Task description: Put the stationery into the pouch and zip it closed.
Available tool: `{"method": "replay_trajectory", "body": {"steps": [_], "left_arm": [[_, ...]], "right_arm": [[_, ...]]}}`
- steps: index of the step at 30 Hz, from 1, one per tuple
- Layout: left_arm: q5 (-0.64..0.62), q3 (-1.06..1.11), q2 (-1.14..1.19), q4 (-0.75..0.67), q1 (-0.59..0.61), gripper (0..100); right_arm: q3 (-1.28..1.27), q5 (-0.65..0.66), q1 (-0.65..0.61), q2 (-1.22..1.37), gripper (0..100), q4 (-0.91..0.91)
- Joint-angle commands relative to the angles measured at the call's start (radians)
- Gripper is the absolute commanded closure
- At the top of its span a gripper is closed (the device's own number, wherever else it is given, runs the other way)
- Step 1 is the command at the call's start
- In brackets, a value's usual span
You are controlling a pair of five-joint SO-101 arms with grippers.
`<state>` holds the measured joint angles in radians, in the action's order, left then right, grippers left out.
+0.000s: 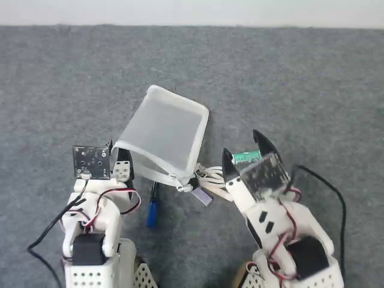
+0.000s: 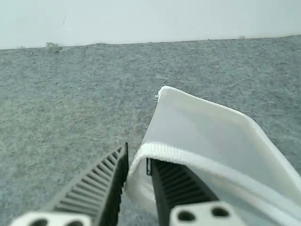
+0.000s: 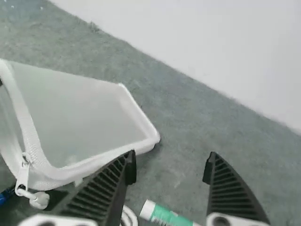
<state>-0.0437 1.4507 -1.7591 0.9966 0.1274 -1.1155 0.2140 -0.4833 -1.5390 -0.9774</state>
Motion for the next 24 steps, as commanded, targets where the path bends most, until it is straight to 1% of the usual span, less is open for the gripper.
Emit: {"method": "replay_trajectory", "body": {"steps": [1,6,9,13,18,21,24], "left_arm": [[-0.017,-0.053,-0.021,-0.018,0.003,94],[-0.017,-0.051,-0.021,-0.018,0.003,94],[-0.017,-0.051,-0.021,-0.018,0.003,94],[-0.017,-0.05,-0.021,-0.018,0.003,94],[-0.017,-0.05,-0.021,-0.018,0.003,94],[-0.017,-0.05,-0.021,-0.018,0.003,94],[-0.017,-0.05,-0.021,-0.018,0.003,94]], "right_arm": [[0.129,-0.087,0.059,0.206,78.1,-0.021],[0.222,-0.186,0.14,0.44,78.2,-0.021],[0.264,-0.241,0.166,0.553,78.2,-0.021],[0.302,-0.328,0.173,0.674,78.2,-0.021],[0.35,-0.411,0.251,0.789,78.3,-0.021],[0.367,-0.453,0.263,0.843,82.4,-0.021],[0.368,-0.537,0.24,0.897,86.7,-0.019]]}}
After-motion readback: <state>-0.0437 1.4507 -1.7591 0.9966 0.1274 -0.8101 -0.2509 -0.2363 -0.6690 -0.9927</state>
